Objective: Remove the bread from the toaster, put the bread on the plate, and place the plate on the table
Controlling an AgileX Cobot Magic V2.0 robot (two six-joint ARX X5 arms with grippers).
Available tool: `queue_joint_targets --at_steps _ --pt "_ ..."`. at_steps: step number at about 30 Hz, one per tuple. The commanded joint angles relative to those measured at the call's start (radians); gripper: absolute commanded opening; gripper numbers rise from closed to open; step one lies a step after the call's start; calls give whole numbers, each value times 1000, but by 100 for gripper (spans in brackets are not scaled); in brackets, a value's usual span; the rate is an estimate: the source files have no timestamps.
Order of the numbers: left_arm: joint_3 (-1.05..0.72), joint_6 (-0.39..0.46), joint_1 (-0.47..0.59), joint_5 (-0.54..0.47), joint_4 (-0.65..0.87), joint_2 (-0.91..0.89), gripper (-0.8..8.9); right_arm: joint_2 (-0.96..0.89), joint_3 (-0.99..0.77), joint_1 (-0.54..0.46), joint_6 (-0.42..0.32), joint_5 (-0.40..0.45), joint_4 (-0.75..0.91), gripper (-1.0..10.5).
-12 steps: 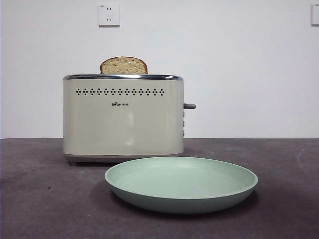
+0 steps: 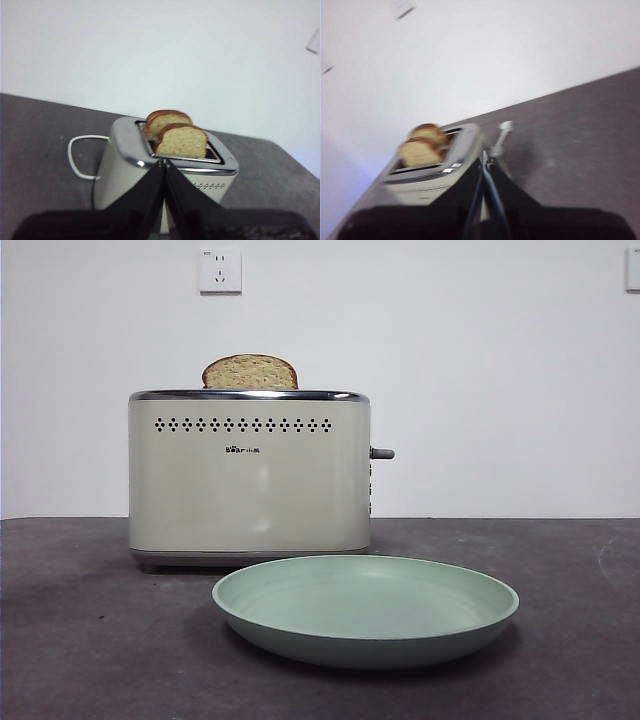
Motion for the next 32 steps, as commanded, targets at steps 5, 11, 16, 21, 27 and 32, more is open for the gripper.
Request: queue_joint_targets --at_steps 5,11,16,21,27,32 --pt "303 91 3 160 -142 241 -5 214 278 -1 -40 -303 0 2" --pt "461 91 2 417 -200 396 1 312 409 26 -40 -371 -2 204" --pt "503 92 1 512 -200 451 277 321 421 54 -41 -370 -10 287" --pt "504 151 1 510 -189 488 403 321 421 80 -48 -369 -12 284" --pt "520 179 0 515 -84 595 402 333 421 100 -48 -369 -12 283" --pt "653 274 -20 514 -130 758 402 348 421 117 -48 -369 -13 282"
